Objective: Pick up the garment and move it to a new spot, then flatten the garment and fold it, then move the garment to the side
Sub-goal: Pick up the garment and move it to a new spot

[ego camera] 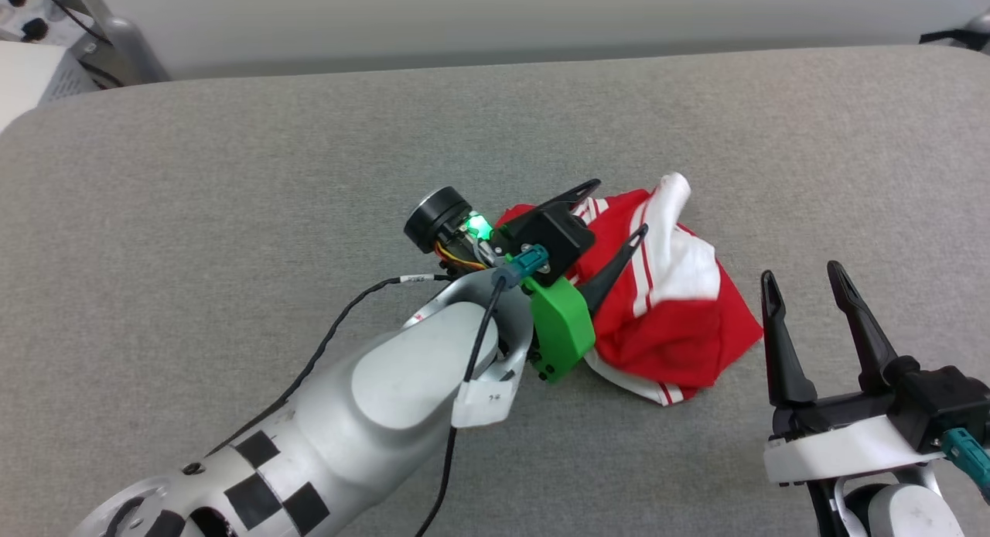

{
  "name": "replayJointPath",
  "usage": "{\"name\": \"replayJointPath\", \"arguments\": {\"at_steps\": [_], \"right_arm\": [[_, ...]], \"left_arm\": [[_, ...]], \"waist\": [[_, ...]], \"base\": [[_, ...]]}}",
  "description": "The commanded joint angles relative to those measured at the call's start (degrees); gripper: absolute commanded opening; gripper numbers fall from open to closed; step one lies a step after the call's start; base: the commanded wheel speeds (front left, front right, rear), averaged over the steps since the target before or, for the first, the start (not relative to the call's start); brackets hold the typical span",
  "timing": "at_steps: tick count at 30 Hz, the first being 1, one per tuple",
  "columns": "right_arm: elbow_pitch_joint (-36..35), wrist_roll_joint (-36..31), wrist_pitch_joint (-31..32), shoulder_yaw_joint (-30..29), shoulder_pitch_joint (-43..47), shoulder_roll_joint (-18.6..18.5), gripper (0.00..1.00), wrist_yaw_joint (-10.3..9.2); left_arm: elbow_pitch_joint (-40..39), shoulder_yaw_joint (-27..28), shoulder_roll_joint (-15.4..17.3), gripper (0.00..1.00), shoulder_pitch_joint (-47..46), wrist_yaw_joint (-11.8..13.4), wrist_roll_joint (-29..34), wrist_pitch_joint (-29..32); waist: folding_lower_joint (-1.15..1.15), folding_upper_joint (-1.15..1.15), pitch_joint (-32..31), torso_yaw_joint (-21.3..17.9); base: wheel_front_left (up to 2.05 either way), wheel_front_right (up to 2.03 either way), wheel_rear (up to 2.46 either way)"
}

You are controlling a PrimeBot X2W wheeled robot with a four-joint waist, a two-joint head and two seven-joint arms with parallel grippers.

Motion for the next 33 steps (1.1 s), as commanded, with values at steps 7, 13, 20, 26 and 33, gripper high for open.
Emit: {"name": "replayJointPath", "arguments": {"at_steps": [7,13,20,26,33], "right_arm": [[0.35,-0.76,-0.51,-0.77,2.65,-0.04,1.0,-0.05],[0.59,-1.31,-0.51,-1.75,3.6,-0.04,1.0,-0.05],[0.96,-1.93,-0.51,-3.03,4.66,-0.04,1.0,-0.05],[1.19,-2.01,-0.51,-3.35,5.73,-0.04,1.0,-0.05],[2.13,-1.76,-0.51,-2.73,6.87,-0.04,1.0,-0.05]], "left_arm": [[-4.3,7.28,5.53,1.0,8.1,8.53,0.28,-3.59],[-12.81,18.17,9.86,1.0,17.74,15.08,4.2,-3.71],[-21.65,32.79,11.63,1.0,31.98,18.97,10.61,-3.72],[-25.83,43.26,9.7,1.0,43.03,17.97,15.51,-3.72],[-27.81,50.52,4.96,1.0,51.29,12.77,20.75,-3.73]], "waist": [[0.0,0.0,-4.97,5.07],[0.0,0.0,-6.37,6.05],[0.0,0.0,-7.85,6.24],[0.0,0.0,-8.91,6.2],[0.0,0.0,-9.99,6.14]], "base": [[0.0,0.0,0.0],[0.0,0.0,0.0],[0.0,0.0,0.0],[0.0,0.0,0.0],[0.0,0.0,0.0]]}}
